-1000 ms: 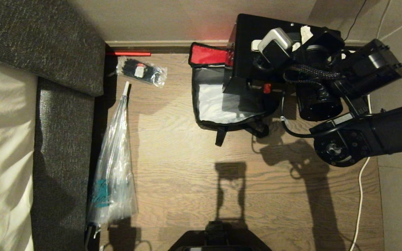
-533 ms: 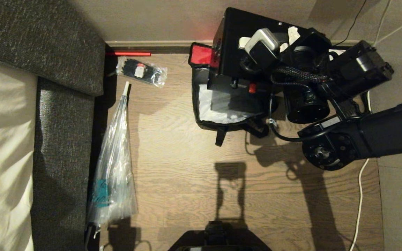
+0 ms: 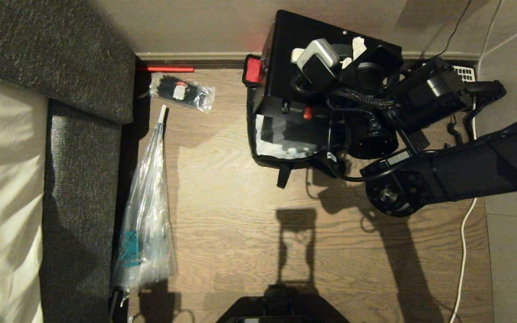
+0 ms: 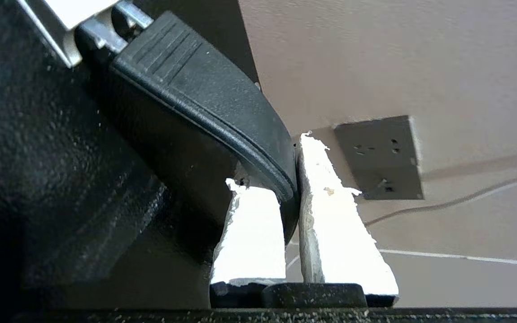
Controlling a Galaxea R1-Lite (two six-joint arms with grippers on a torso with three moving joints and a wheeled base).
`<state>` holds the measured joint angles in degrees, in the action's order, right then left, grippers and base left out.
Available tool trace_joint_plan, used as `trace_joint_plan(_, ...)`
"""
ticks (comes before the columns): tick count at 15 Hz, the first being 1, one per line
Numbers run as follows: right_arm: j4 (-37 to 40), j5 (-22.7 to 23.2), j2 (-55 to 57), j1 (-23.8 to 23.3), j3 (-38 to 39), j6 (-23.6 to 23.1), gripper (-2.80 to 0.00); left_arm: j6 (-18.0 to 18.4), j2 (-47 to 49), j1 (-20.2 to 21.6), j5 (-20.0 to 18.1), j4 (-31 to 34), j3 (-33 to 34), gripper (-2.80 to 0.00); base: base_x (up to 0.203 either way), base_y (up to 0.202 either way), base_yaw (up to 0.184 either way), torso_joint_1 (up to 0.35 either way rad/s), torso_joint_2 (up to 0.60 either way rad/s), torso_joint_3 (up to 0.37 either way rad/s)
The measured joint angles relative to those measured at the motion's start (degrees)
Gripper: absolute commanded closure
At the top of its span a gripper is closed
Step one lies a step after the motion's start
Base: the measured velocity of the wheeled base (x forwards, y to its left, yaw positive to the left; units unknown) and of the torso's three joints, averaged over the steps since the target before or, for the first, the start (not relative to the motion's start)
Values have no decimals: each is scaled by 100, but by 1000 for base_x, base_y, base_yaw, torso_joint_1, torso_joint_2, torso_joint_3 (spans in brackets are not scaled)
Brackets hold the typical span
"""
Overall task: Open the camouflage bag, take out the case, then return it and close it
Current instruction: Place the black box back
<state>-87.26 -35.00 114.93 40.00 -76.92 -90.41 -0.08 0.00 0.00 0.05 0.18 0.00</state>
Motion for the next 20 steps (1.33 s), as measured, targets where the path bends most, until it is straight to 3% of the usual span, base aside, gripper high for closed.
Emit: trace_joint_plan(20,7,-160,664,-17,-171,155,0,0,0,0,2,0,0,0,0,0,0,0,0,0)
